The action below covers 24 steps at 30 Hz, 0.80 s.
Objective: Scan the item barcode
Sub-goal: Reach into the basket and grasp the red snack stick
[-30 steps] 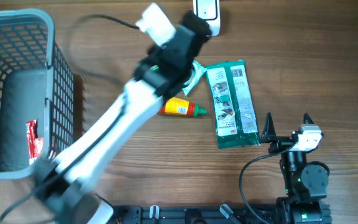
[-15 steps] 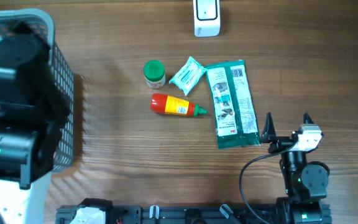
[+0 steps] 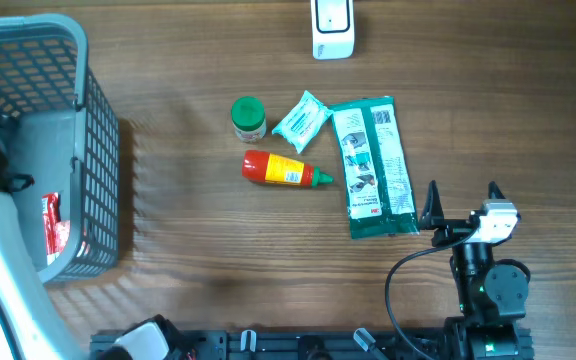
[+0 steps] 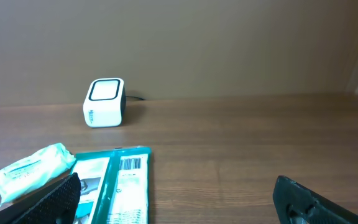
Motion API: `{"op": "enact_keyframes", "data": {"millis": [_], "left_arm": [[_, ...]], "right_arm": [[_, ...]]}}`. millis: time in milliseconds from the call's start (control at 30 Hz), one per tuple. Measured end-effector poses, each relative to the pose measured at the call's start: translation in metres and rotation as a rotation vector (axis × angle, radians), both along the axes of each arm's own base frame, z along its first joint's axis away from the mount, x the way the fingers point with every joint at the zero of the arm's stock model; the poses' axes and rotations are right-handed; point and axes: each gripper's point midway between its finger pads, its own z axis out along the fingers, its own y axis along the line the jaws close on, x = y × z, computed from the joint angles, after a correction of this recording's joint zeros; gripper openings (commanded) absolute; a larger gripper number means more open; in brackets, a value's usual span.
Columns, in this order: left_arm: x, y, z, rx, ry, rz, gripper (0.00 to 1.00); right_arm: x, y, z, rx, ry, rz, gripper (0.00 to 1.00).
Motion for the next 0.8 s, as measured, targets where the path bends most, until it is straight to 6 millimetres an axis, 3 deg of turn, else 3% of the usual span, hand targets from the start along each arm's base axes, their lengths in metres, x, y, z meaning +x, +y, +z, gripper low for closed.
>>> {"op": "enact_keyframes", "data": {"millis": [133,400,500,633,733,800], "left_arm": [[0.008,-0.007,-0.061,-0.163,0.198,-0.081,0.90],[0.000,-0.001,-0.131,-0.331,0.400,-0.050,0.81],[-0.003,-0.002,-0.139,-0.357,0.406,-0.040,0.74],[0.001,-0.008,-0.139,-0.389,0.379,-0.067,0.74],[0.000,-0.013,-0.129,-0.378,0.328,-0.082,0.77],[-0.003,-0.016,-0.118,-0.333,0.257,-0.091,0.87]], "right_arm": [[0.000,0.000,0.000,0.000,0.000,0.000,1.00],[0.000,0.000,0.000,0.000,0.000,0.000,1.00],[0.000,0.000,0.000,0.000,0.000,0.000,1.00],[0.000,0.000,0.000,0.000,0.000,0.000,1.00],[0.000,0.000,0.000,0.000,0.000,0.000,1.00],[0.000,0.000,0.000,0.000,0.000,0.000,1.00]]}}
